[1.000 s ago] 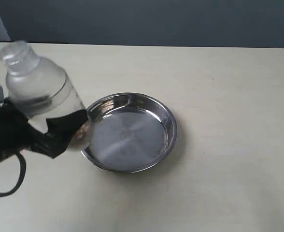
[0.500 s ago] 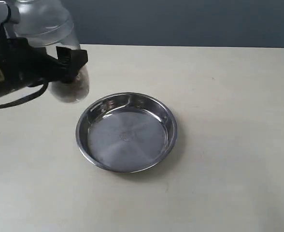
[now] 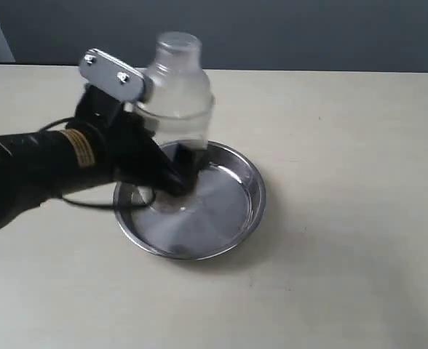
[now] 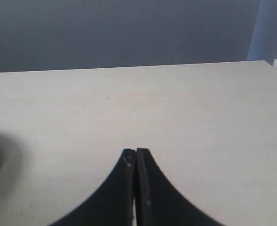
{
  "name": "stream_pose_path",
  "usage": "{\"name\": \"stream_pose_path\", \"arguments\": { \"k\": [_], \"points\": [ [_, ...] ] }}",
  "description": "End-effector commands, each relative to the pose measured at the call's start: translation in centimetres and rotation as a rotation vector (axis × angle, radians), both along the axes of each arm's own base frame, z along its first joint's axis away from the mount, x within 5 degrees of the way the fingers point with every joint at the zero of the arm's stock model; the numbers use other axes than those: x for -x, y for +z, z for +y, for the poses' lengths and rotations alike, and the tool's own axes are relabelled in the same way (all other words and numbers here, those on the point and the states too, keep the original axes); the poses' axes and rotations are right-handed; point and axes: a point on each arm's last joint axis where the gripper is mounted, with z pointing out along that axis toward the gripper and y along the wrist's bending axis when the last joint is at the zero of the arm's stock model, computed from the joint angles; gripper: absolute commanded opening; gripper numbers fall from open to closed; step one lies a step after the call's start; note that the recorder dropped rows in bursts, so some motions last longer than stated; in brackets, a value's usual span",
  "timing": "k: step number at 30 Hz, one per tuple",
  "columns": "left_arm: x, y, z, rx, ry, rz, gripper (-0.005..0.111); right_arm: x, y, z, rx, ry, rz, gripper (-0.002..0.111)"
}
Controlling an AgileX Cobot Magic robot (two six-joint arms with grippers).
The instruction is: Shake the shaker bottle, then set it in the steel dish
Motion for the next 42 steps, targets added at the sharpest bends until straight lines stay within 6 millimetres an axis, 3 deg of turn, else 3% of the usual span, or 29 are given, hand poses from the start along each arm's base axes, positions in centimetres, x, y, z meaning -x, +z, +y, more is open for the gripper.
{"name": "stream_pose_path", "arguments": {
  "k": [1,3,6,7,9,10,11,13,14,15,16,17,18,21,23,25,26,27,29,30,31,32,34,35,38,39,40,41,42],
  "points": [
    [-1.4,0.4,-0.3,0.062,0.05,-0.031,0.0,0.0,0.1,0.0,0.004,0.001,-0.013,-0.001],
    [-0.4,0.4,-1.5,-0.061,-0.108,-0.094,0.0,0.0,0.1,0.0,0.004,0.001,-0.013,-0.001],
    [-2.8,-0.5,2.1,0.246,0.319,0.025,0.0,0.0,0.1,0.0,0.004,0.001,-0.013,-0.001],
    [-2.7,-0.8,1.8,0.219,0.294,0.052,0.0,0.0,0.1,0.0,0.004,0.001,-0.013,-0.001],
    [-0.6,-0.9,-1.1,-0.108,-0.107,-0.05,0.0,0.0,0.1,0.0,0.004,0.001,-0.013,-0.001],
    [-0.1,-1.1,-1.5,-0.152,-0.174,-0.073,0.0,0.0,0.1,0.0,0.004,0.001,-0.013,-0.001],
    [-1.8,-1.0,0.7,0.091,0.113,-0.019,0.0,0.0,0.1,0.0,0.004,0.001,-0.013,-0.001],
    [-2.8,-1.4,2.5,0.268,0.359,0.074,0.001,0.0,0.1,0.0,0.004,0.001,-0.013,-0.001],
    [-2.5,-1.3,1.6,0.163,0.237,0.056,0.001,0.0,0.1,0.0,0.004,0.001,-0.013,-0.001],
    [-0.4,-1.1,-1.2,-0.163,-0.16,-0.06,0.0,0.0,0.1,0.0,0.004,0.001,-0.013,-0.001],
    [-0.4,-1.0,-1.2,-0.106,-0.133,-0.046,0.0,0.0,0.1,0.0,0.004,0.001,-0.013,-0.001],
    [-2.1,-0.8,1.0,0.191,0.195,0.044,0.0,0.0,0.1,0.0,0.004,0.001,-0.013,-0.001],
    [-2.3,-0.7,1.0,0.221,0.226,0.058,0.0,0.0,0.1,0.0,0.004,0.001,-0.013,-0.001],
    [0.5,-0.5,-2.6,-0.176,-0.255,-0.101,0.0,0.0,0.1,0.0,0.004,0.001,-0.013,-0.001],
    [-1.3,-0.7,-0.7,0.106,0.06,0.047,0.0,0.0,0.1,0.0,0.004,0.001,-0.013,-0.001],
    [-1.5,-1.9,-0.8,0.061,0.057,0.09,0.0,0.0,0.1,0.0,0.004,0.001,-0.013,-0.001],
    [-1.5,-0.9,-1.3,0.061,0.022,0.047,0.0,0.0,0.1,0.0,0.004,0.001,-0.013,-0.001],
    [-1.4,1.9,-1.8,0.082,-0.017,-0.04,0.0,0.0,0.1,0.0,0.004,0.001,-0.013,-0.001],
    [-0.4,10.0,-1.6,0.159,-0.078,-0.301,0.0,0.0,0.1,0.0,0.004,0.001,-0.013,-0.001],
    [-0.1,12.4,-1.3,0.194,-0.072,-0.363,0.0,0.0,0.1,0.0,0.004,0.001,-0.013,-0.001],
    [-0.3,11.3,-1.2,0.184,-0.054,-0.304,0.0,0.0,0.1,0.0,0.004,0.001,-0.013,-0.001],
    [-0.8,6.1,-1.5,0.085,-0.048,-0.137,0.0,0.0,0.1,0.0,0.004,0.001,-0.013,-0.001],
    [-1.0,-0.4,-1.6,0.03,-0.016,0.058,0.0,0.0,0.1,0.0,0.004,0.001,-0.013,-0.001],
    [-0.9,-0.2,-1.8,0.043,-0.02,0.052,0.0,0.0,0.1,0.0,0.004,0.001,-0.013,-0.001],
    [0.7,9.5,-1.9,0.209,-0.094,-0.278,0.0,0.0,0.1,0.0,0.004,0.001,-0.013,-0.001],
    [0.8,9.8,-1.8,0.222,-0.09,-0.287,0.0,0.0,0.1,0.0,0.004,0.001,-0.013,-0.001],
    [0.6,7.7,-1.8,0.179,-0.079,-0.206,0.0,0.0,0.1,0.0,0.004,0.001,-0.013,-0.001],
    [0.4,3.4,-2.0,0.107,-0.077,-0.092,0.0,0.0,0.1,0.0,0.004,0.001,-0.013,-0.001],
    [0.4,1.4,-2.1,0.083,-0.078,-0.051,0.0,0.0,0.1,0.0,0.004,0.001,-0.013,-0.001]
  ]
}}
